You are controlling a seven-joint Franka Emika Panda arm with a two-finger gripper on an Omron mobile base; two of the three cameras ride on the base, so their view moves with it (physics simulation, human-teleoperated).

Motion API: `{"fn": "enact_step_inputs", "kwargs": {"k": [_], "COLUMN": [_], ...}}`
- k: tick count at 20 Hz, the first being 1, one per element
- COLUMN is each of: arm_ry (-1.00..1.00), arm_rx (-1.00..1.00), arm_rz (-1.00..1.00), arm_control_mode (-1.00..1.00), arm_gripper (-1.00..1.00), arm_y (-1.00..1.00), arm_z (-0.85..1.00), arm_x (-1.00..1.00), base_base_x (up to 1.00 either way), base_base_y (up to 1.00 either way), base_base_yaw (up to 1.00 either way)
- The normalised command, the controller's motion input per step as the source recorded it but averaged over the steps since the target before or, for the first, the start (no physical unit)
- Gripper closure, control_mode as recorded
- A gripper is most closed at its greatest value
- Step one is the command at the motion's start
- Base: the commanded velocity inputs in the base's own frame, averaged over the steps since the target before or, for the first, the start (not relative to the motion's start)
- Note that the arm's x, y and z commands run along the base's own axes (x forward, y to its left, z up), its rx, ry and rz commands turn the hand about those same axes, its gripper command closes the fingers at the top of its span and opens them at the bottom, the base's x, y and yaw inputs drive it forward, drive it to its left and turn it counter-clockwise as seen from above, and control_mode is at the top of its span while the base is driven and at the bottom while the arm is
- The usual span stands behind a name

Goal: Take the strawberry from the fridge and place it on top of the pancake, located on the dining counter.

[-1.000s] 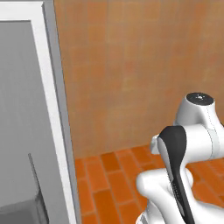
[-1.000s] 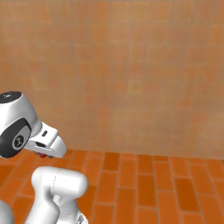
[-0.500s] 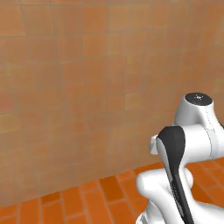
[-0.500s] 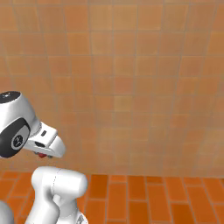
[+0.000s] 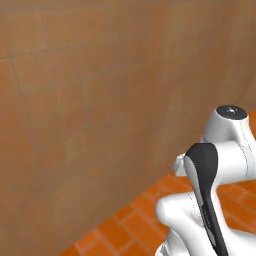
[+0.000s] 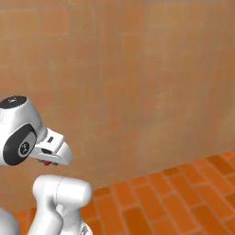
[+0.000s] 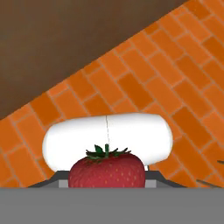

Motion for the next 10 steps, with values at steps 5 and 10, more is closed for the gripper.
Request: {"fn": "enact_step_inputs", "kwargs": {"k": [5,10], "arm_ry": [0.00,0.00], "arm_rx": [0.00,0.00], "arm_rz": [0.00,0.00], "arm_control_mode": [1.00,1.00], "arm_gripper": [1.00,1.00], "arm_y": [0.00,0.00], "arm_z": [0.00,0.00], "arm_x": [0.00,0.00], "base_base_x": [0.53,0.55], "base_base_y": [0.00,0.09], "base_base_yaw": [-0.80,-0.81]}}
